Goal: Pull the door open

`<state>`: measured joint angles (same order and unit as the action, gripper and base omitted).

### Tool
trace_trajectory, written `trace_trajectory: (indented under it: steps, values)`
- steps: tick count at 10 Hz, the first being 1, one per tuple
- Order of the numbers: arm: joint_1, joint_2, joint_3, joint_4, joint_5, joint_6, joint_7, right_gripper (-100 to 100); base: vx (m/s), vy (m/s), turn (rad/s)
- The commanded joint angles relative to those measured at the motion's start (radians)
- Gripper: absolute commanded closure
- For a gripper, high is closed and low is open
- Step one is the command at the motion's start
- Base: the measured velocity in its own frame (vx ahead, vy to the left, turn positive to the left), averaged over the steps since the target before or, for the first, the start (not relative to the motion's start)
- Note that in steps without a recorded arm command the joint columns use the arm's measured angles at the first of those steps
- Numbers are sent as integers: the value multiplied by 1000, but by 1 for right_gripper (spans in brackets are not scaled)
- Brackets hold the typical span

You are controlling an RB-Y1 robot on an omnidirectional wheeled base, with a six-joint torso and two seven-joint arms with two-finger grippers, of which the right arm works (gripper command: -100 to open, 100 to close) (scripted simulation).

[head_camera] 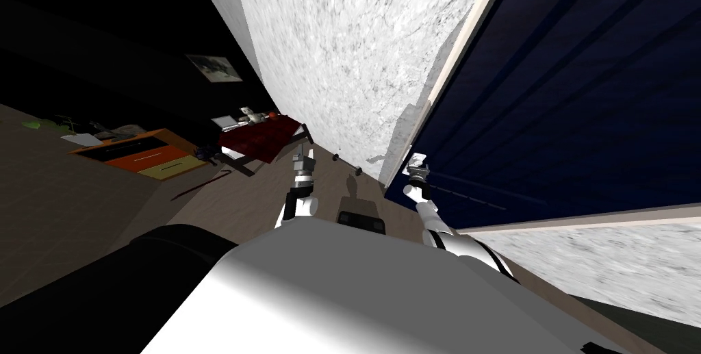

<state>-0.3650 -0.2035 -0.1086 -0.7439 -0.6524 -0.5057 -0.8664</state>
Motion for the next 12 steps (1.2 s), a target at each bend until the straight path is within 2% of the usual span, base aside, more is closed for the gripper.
trace_trajectory:
  steps: [1, 5, 6, 7, 8, 9, 10, 12]
  values:
    - [-5, 16, 1, -6, -27, 0, -41, -100, -90, -22, 20]
    - [-11, 56, 0, -31, -88, 4, -124, -100, -112, -16, 21]
    - [-12, 62, 0, -35, -99, 5, -138, -100, -134, -14, 20]
    - [-7, 58, 0, -36, -91, 5, -125, -100, -56, -5, 2]
    - [8, 23, -4, -37, -98, 7, -158, -100, 91, -18, 164]
    - [12, 13, -6, -37, -99, 8, -166, -100, 182, -7, 138]
    - [20, -7, -8, -37, -102, 9, -182, -100, 194, -41, 90]
    - [30, -35, -11, -36, -107, 11, -204, -100, 178, -21, 77]
